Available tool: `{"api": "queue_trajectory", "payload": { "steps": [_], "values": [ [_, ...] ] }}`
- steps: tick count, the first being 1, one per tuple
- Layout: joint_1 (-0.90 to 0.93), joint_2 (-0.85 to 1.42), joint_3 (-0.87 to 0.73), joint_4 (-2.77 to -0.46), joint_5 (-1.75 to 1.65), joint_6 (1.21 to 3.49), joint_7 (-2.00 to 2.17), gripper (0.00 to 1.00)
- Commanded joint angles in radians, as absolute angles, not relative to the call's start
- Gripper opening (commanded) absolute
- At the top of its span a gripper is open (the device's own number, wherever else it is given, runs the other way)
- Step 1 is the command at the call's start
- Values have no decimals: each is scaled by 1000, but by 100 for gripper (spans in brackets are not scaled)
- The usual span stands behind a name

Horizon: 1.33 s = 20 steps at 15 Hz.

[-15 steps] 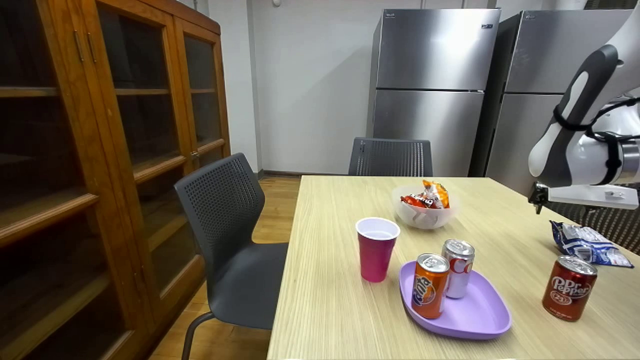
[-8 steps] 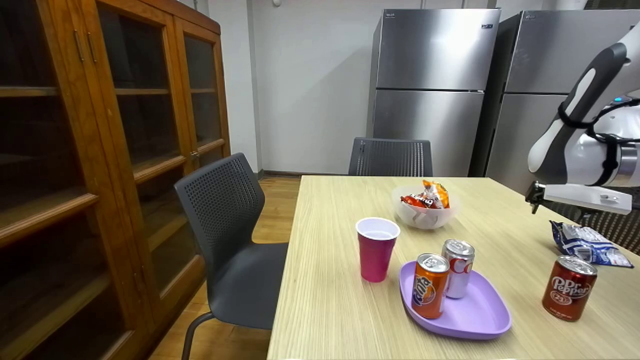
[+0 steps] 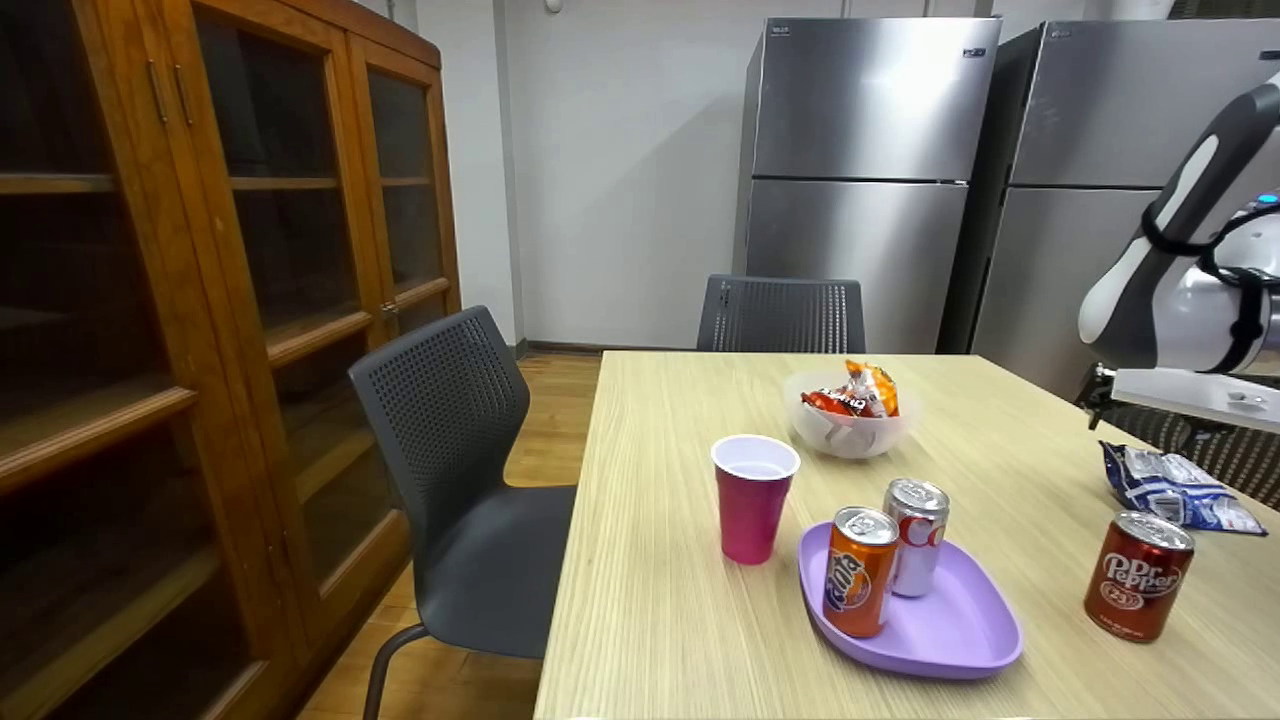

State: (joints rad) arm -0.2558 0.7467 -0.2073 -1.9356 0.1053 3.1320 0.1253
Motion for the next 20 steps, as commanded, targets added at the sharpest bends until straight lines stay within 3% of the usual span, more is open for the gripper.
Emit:
{"api": "queue_trajectory", "payload": {
  "steps": [1,20],
  "values": [
    [-186,747,-287,-1924,99,3095,133,100],
    [17,884,-466,-1807,65,3005,165,100]
  ]
}}
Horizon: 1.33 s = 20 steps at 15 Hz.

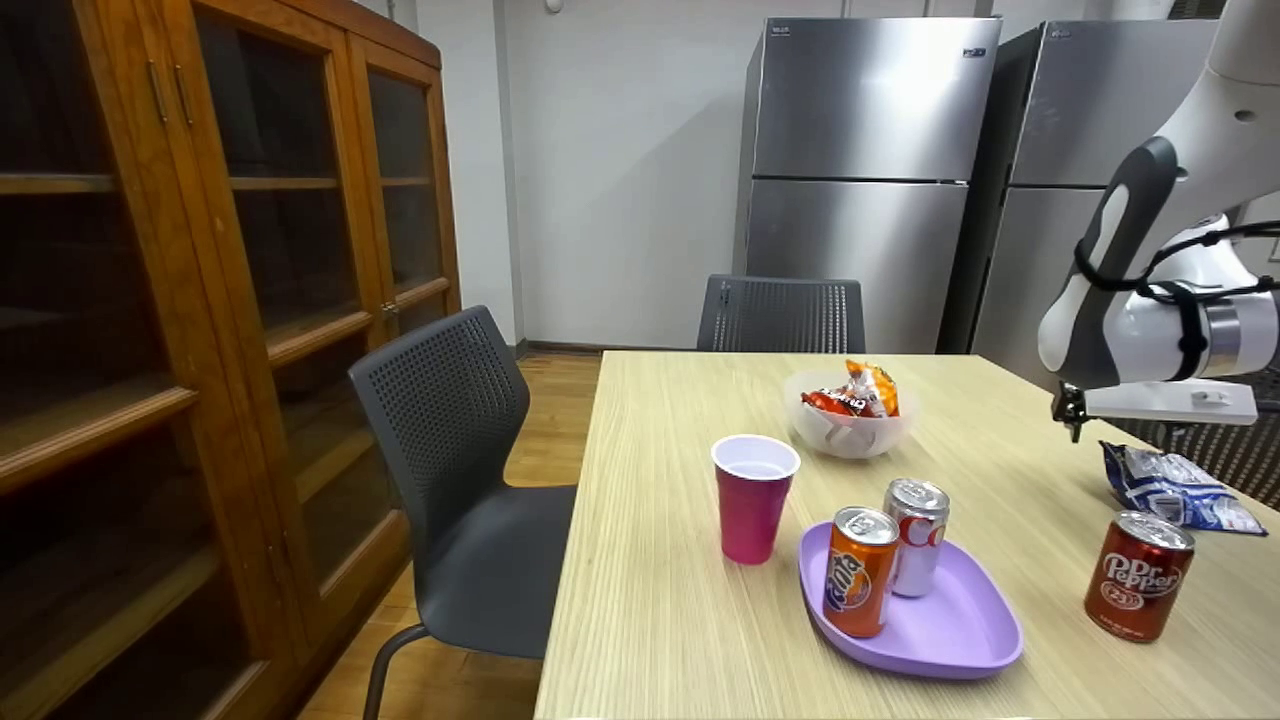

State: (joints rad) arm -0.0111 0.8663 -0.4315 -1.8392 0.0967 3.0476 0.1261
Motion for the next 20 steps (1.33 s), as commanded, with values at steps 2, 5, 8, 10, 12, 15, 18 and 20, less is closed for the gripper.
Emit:
{"api": "queue_trajectory", "payload": {
  "steps": [2,5,8,10,12,15,18,20],
  "values": [
    [30,889,-482,-1806,57,2998,166,100],
    [41,892,-495,-1805,45,2989,167,100],
    [49,896,-505,-1806,33,2977,167,100],
    [53,896,-509,-1811,26,2973,165,100],
    [54,896,-509,-1816,18,2973,162,100],
    [53,897,-511,-1815,10,2968,163,100],
    [52,894,-511,-1817,6,2966,163,100],
    [52,892,-511,-1820,3,2966,161,100]
  ]
}}
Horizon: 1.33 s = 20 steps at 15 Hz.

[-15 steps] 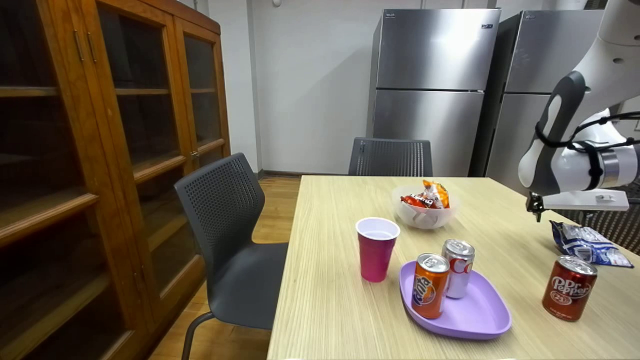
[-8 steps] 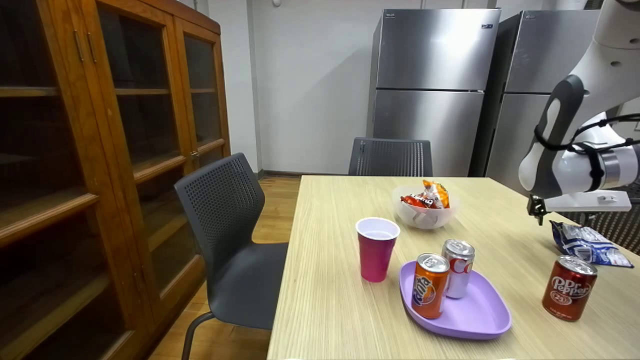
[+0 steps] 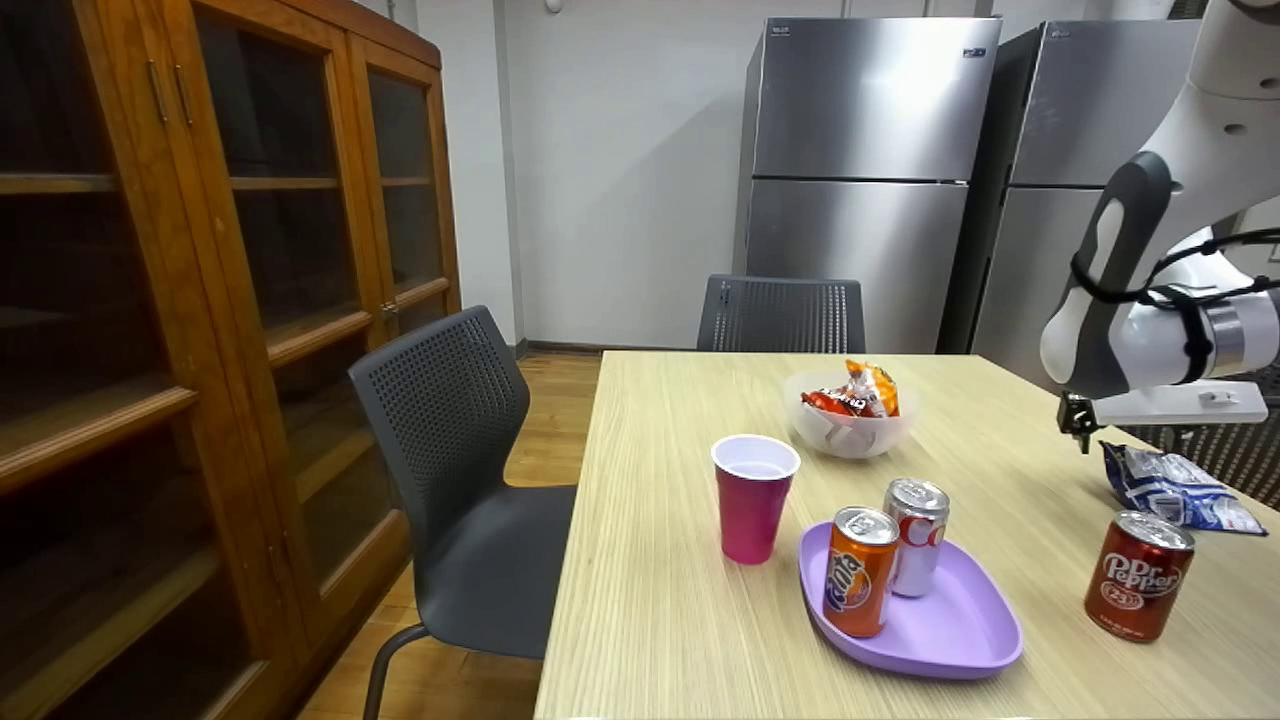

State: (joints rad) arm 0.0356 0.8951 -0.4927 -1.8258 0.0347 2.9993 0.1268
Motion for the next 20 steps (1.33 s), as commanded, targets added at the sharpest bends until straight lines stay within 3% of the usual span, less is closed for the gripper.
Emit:
{"api": "queue_trajectory", "payload": {
  "steps": [1,11,13,20],
  "values": [
    [52,891,-511,-1820,1,2966,161,81],
    [80,898,-537,-1813,-10,2946,172,5],
    [85,901,-543,-1808,-12,2934,176,0],
    [92,895,-549,-1810,-31,2914,195,0]
  ]
}}
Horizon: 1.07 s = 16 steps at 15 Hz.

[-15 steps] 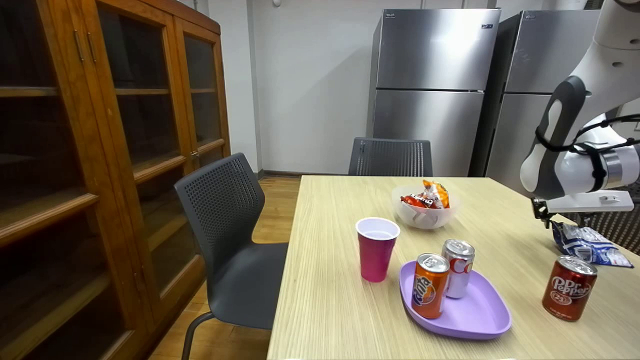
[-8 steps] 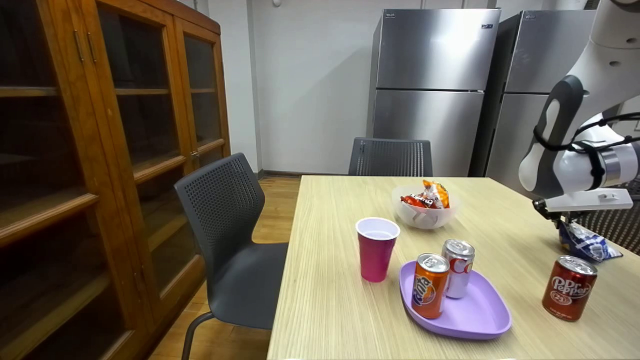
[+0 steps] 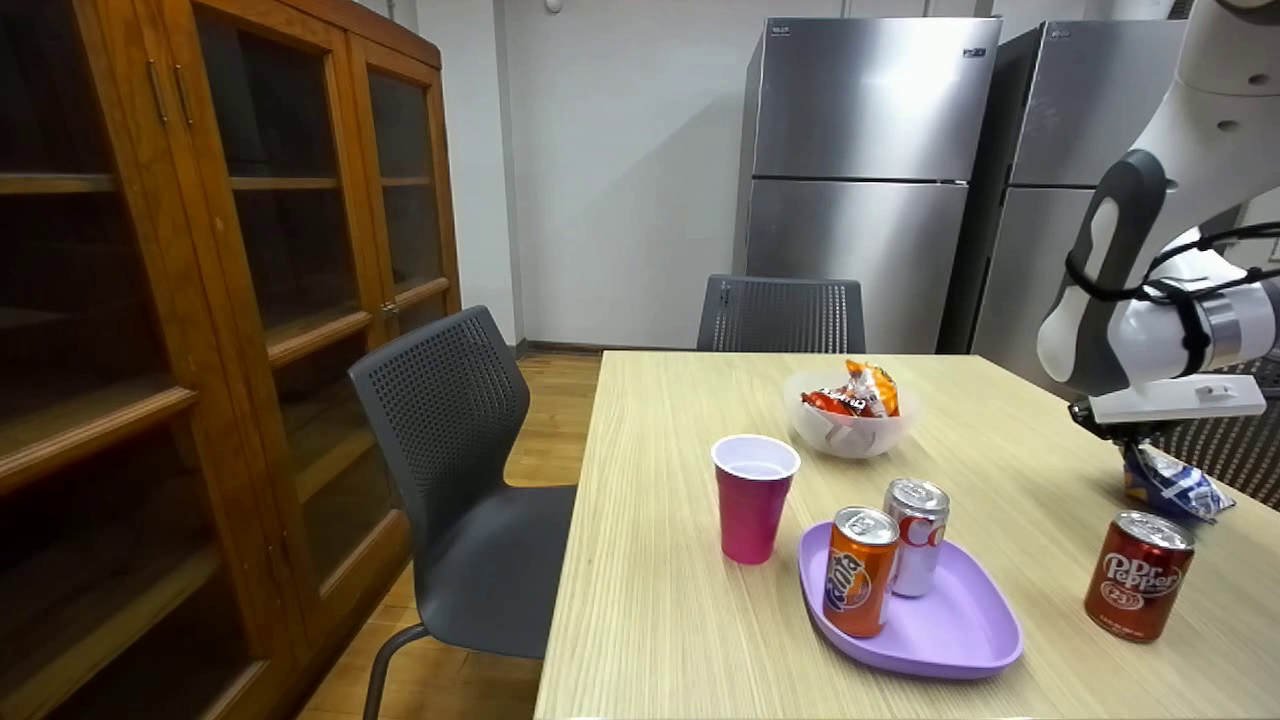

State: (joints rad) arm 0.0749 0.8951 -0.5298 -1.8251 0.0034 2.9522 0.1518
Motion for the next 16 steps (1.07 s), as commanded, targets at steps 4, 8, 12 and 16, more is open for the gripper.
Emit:
{"api": "queue_trajectory", "payload": {
  "steps": [4,8,12,16],
  "values": [
    [95,866,-538,-1827,-34,2930,189,0],
    [107,829,-533,-1846,-34,2957,184,0],
    [119,787,-524,-1855,-33,2981,181,0],
    [132,742,-512,-1863,-30,3016,176,0]
  ]
}}
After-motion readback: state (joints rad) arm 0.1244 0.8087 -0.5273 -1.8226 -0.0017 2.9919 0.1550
